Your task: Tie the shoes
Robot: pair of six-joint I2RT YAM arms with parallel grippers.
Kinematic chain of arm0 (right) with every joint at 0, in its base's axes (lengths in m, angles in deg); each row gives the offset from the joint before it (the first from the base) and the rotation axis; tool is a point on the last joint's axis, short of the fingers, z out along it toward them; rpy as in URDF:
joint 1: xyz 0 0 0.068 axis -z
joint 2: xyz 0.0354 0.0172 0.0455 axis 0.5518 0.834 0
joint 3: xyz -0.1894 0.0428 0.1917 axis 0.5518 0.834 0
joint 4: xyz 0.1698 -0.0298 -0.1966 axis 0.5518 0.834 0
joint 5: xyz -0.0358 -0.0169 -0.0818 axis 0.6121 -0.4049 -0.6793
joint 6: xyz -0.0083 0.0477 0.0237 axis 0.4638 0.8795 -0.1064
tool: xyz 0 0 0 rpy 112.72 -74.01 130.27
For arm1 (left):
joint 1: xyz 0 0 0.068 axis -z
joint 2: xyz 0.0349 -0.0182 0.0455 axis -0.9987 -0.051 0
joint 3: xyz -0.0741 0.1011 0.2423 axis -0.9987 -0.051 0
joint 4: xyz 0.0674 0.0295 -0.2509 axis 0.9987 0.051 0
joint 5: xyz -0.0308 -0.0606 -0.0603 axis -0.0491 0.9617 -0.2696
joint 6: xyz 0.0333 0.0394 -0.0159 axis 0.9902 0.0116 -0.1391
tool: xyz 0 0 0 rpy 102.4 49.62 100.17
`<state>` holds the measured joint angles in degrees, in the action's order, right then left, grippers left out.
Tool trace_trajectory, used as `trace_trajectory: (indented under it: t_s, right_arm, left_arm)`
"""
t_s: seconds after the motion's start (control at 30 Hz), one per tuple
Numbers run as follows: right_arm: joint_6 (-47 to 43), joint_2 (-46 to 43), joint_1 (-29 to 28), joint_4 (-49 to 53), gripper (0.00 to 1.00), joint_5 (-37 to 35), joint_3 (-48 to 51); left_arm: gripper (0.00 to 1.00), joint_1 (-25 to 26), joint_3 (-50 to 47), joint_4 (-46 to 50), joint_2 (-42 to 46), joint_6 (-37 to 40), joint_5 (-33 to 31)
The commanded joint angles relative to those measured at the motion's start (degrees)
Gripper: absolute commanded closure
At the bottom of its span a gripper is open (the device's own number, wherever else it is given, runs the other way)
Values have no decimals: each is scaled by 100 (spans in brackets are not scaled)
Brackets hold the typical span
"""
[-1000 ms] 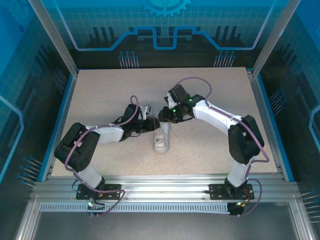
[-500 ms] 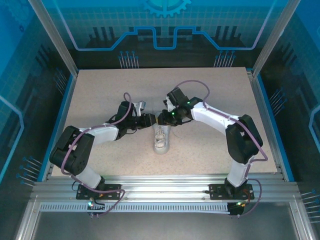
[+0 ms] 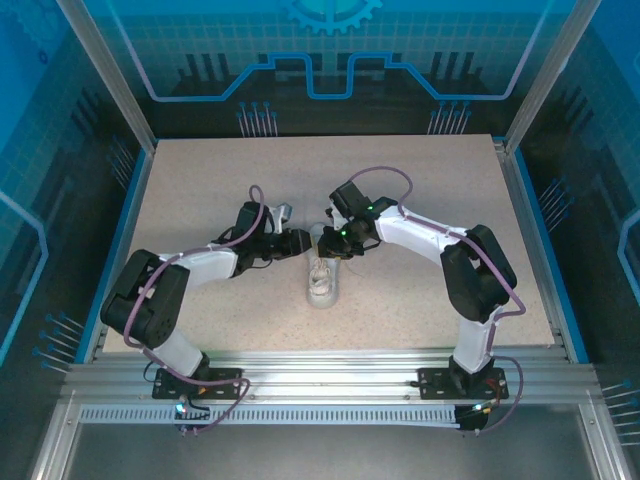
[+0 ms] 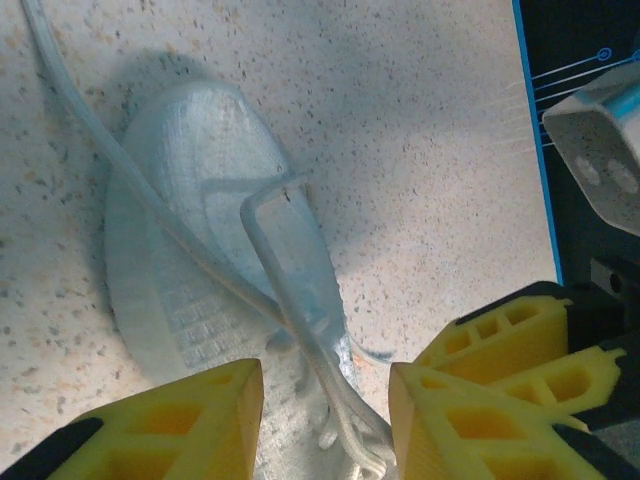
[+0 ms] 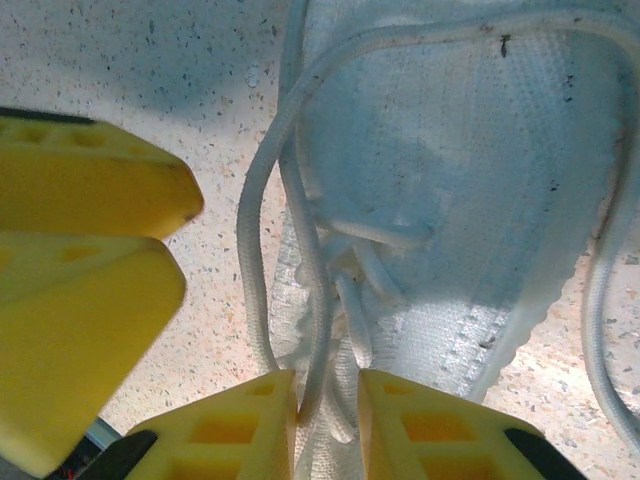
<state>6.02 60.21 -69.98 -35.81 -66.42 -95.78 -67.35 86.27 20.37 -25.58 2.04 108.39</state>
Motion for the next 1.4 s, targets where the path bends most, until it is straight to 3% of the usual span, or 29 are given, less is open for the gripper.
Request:
trace_trajectory:
  t_s: [0.0,0.27,0.5,0.73,1.13,1.37]
  right_arm:
    - [-16,90,-95,36,77,47,-130]
    - [-73,299,-95,59,76,108,-322]
    - [-99,398,-73,69,75,195,-376]
    - [-233,355,-68,178,87,216,-435]
    - [-272,293,-68,95,99,227,-384]
    - [-218,4,-64,-114,100,-80,-137]
  left_arm:
    - [60,-254,433,591,160,804,153]
    - [57,-443,1116,1259,-226,2136,730]
    - [57,-442,1513,1575,-615,2972,755]
    - [55,-448,1587,1463,-961,3050,1017]
    - [54,-459,1668,1599,-1192,3177,1167]
    - [53,-444,1737,1827,-1361,3245,1149]
